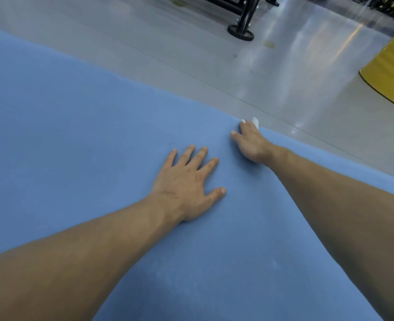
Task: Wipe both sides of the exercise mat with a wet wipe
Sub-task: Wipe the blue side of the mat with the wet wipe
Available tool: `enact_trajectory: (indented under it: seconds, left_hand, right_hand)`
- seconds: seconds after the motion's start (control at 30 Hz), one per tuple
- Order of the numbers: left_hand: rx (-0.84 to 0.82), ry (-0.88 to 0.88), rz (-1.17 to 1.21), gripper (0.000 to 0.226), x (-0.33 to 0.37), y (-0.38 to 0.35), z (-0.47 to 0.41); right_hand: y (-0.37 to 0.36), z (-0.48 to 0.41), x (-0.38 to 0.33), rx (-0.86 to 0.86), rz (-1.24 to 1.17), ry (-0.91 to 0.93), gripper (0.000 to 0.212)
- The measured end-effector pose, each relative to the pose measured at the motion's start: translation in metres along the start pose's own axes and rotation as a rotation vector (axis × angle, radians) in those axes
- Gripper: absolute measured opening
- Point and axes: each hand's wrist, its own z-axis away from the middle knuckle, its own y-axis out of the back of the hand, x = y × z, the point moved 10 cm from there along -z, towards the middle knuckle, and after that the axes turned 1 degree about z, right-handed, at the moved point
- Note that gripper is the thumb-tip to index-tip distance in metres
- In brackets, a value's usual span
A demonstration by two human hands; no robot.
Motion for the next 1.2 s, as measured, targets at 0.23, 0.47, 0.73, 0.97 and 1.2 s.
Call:
enact_trajectory:
  seconds: [0.23,0.47,0.73,0.97,1.2]
  left_hand:
    - [0.004,-0.006,-0.008,0.072,0.0,-0.001,0.025]
    - [-0.059,0.021,0.011,0.07,0.004,-0.003,0.065]
    - [-0.166,0.065,0.002,0.084,0.011,-0.009,0.126]
    - [-0.326,0.079,0.007,0.079,0.024,-0.005,0.184]
    - [-0.459,0.078,0.09,0.084,0.038,0.001,0.24]
  right_hand:
    - [-0.015,0.071,-0.028,0.023,0.183,0.249,0.065]
    - [-0.043,0.165,-0.043,0.002,0.213,0.297,0.08]
    - [-0.077,0.259,-0.053,-0.078,0.223,0.25,0.087]
    - [-0.084,0.335,-0.071,-0.248,0.186,0.204,0.068]
    - [-0.082,0.409,-0.096,-0.389,-0.229,0.084,0.061]
